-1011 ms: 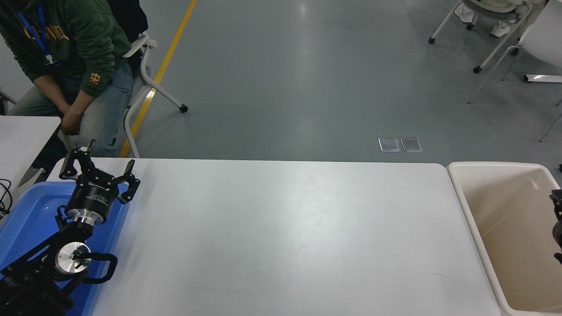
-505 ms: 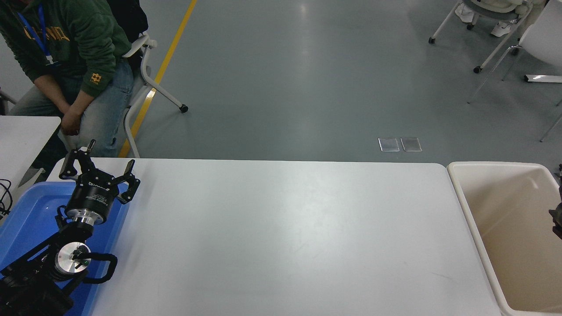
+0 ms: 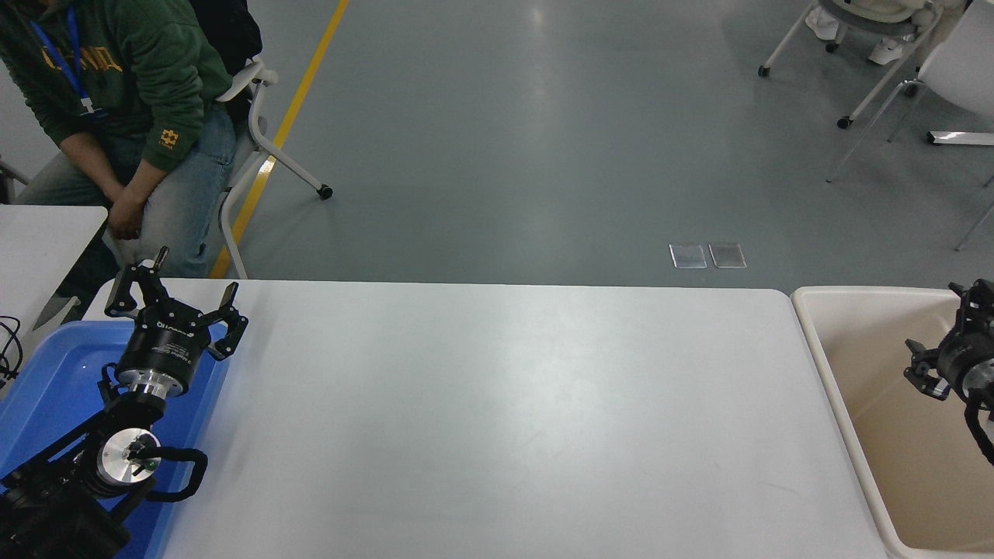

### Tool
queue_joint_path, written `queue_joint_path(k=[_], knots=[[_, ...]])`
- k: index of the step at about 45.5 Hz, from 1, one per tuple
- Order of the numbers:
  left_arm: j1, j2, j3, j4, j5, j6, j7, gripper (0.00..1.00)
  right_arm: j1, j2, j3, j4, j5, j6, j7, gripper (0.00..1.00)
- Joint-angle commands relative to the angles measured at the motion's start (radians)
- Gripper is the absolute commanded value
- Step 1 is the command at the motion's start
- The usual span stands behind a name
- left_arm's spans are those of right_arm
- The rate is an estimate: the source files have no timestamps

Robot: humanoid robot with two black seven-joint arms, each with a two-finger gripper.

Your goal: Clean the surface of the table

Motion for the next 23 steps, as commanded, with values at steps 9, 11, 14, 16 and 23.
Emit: queue_joint_path(k=[9, 11, 14, 16, 23], knots=[[0.0, 0.0, 0.0, 0.0, 0.0, 0.0, 0.0, 0.99, -0.137, 0.023, 0.304, 0.298, -0.001, 0.041, 0.003, 1.0], [0.0, 0.0, 0.0, 0.0, 0.0, 0.0, 0.0, 0.99, -0.137, 0.036, 0.313, 0.298, -0.001, 0.043, 0.003, 1.0], [0.0, 0.0, 0.0, 0.0, 0.0, 0.0, 0.0, 0.99, -0.139, 0.053, 0.318, 0.298, -0.001, 0.055, 0.004, 1.0], [0.0, 0.0, 0.0, 0.0, 0.0, 0.0, 0.0, 0.99, -0.139, 0.067, 0.321, 0.298, -0.001, 0.066, 0.01, 1.0], [0.0, 0.0, 0.0, 0.0, 0.0, 0.0, 0.0, 0.99, -0.163, 0.136, 0.357, 0.3, -0.001, 0.087, 0.064, 1.0]])
